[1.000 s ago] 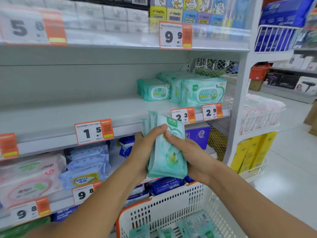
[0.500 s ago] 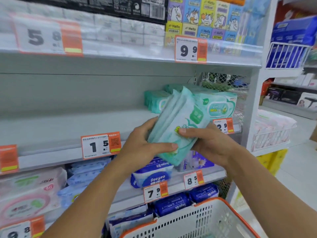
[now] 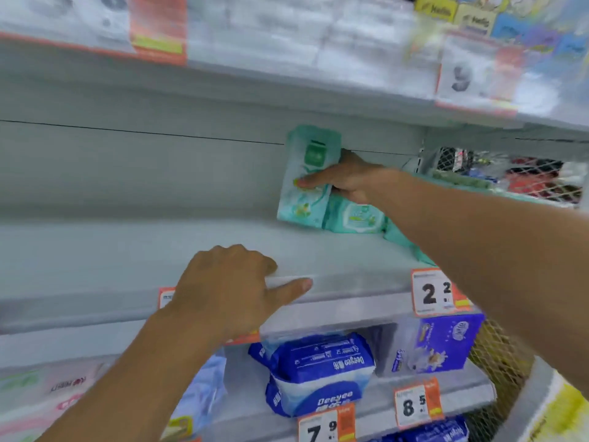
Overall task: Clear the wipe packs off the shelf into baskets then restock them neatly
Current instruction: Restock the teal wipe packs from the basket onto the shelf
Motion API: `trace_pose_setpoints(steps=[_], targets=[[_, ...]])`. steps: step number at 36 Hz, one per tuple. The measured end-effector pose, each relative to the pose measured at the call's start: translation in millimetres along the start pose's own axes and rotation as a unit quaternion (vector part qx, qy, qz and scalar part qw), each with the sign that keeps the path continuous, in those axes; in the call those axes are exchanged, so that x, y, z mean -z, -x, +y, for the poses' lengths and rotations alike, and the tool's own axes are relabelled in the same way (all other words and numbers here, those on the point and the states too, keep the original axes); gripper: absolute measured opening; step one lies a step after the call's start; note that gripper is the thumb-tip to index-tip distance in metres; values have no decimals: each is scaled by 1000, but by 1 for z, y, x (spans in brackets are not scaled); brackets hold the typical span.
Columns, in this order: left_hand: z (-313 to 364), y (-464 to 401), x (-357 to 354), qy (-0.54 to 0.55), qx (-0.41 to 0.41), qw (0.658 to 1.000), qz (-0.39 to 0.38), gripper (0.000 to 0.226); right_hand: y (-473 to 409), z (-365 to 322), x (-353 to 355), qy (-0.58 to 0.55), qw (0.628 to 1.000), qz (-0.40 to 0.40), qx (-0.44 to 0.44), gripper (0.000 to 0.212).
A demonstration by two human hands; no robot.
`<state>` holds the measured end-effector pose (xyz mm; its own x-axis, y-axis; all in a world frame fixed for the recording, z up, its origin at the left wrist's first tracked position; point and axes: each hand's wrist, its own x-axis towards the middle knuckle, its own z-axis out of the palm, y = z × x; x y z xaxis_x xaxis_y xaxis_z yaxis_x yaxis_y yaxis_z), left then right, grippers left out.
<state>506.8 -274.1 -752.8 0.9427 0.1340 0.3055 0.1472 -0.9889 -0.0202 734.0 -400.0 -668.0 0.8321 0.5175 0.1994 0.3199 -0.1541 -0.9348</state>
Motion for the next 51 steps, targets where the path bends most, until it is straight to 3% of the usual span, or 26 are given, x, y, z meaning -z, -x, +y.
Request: trace_pose_setpoints(steps=[5,10,15,18,21,23,30,42,45,51], targets=[[-5,-7,-1,26,0,1000,-18,95,-54,23,9,168,984,-53,25,68],[-9,-9,-4,17,-19,1000,0,96,-79,24,12,331,942,17,51,80],[-11,-8,-9,-1,-30,999,18,103,-80,34,22,394,918,33,-17,79],[-10,-8,-11,8,-24,999,23,101,-87,33,20,421,906,14,-46,97],[-8,-8,-12,-6,-23,999,30,101,-82,26,8,503,859,-44,-86,96],[-7,-8,-10,-7,-21,999,26,101,-81,25,6,506,856,-36,-97,83],[-9,-8,-10,4,-21,999,36,100,-88,26,6,488,866,25,-111,80],[-8,-8,-12,14,-24,998,51,98,-70,19,10,467,879,38,-87,72],[-8,-7,-12,3,-22,998,54,97,-64,18,9,469,879,34,-74,58],[-3,-4,-6,6,-8,999,33,92,-51,14,11,504,861,42,-53,53]])
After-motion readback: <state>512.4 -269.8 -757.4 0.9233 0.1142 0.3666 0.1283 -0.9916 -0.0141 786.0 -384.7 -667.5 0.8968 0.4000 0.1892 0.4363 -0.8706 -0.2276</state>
